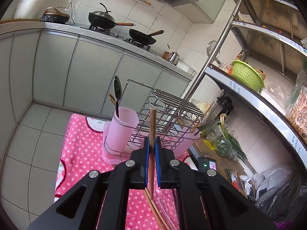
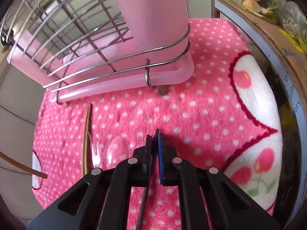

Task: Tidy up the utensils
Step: 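Lift both held chopsticks and carry them above the pink cup, then lower the chopsticks into the pink cup and open both grippers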

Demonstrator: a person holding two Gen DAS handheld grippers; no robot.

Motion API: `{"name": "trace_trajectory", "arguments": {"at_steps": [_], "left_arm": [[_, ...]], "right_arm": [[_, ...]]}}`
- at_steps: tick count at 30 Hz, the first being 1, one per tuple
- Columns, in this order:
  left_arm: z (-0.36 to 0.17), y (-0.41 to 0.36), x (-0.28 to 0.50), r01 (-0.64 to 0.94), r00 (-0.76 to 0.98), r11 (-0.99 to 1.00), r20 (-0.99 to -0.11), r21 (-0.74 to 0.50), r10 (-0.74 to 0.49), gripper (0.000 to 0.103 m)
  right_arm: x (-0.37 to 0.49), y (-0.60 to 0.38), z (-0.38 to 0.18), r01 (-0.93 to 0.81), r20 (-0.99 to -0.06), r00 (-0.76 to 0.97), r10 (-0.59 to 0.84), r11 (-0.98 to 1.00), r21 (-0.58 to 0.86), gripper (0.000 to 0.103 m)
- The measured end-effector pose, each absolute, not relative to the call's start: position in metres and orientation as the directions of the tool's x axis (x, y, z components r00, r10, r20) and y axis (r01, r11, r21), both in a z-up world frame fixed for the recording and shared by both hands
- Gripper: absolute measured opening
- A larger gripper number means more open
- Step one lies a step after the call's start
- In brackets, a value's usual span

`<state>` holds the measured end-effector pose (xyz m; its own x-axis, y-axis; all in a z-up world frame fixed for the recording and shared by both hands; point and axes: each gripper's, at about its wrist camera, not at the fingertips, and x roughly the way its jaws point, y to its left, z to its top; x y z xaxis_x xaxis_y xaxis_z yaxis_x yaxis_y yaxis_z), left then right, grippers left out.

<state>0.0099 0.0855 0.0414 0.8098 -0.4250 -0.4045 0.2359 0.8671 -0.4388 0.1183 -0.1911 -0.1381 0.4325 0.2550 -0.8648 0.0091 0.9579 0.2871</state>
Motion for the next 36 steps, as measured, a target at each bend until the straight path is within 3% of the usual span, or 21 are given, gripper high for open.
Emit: {"name": "trace_trajectory", "arguments": {"at_steps": [6,18,26,36], "left_arm": [[0.049,0.088,0.008,0.220,0.828,0.875,-0.392,-0.431,-0.401,0.005],[0.092,0.091,0.004,0.194,0.887,0.902,-0.324,-0.386,-0.330,0.005],[0.138,0.092,0.020,0.165,0.925,0.925,-0.271,-0.342,-0.265,0.005],[0.178,0.095,0.044,0.153,0.955,0.936,-0.197,-0.317,-0.223,0.005]], "right_arm": [[0.084,-0.205,-0.091,-0.056,-0.749,0.584,0.314,0.936,0.348,0.005],[0.038,-0.228,0.039,-0.171,-0.453,0.842,0.293,0.941,0.291,0.004],[0.053,-0.240,0.109,-0.228,-0.375,0.866,0.332,0.928,0.294,0.004],[0.078,-0.246,0.160,-0.200,-0.273,0.926,0.259,0.954,0.225,0.004]]}}
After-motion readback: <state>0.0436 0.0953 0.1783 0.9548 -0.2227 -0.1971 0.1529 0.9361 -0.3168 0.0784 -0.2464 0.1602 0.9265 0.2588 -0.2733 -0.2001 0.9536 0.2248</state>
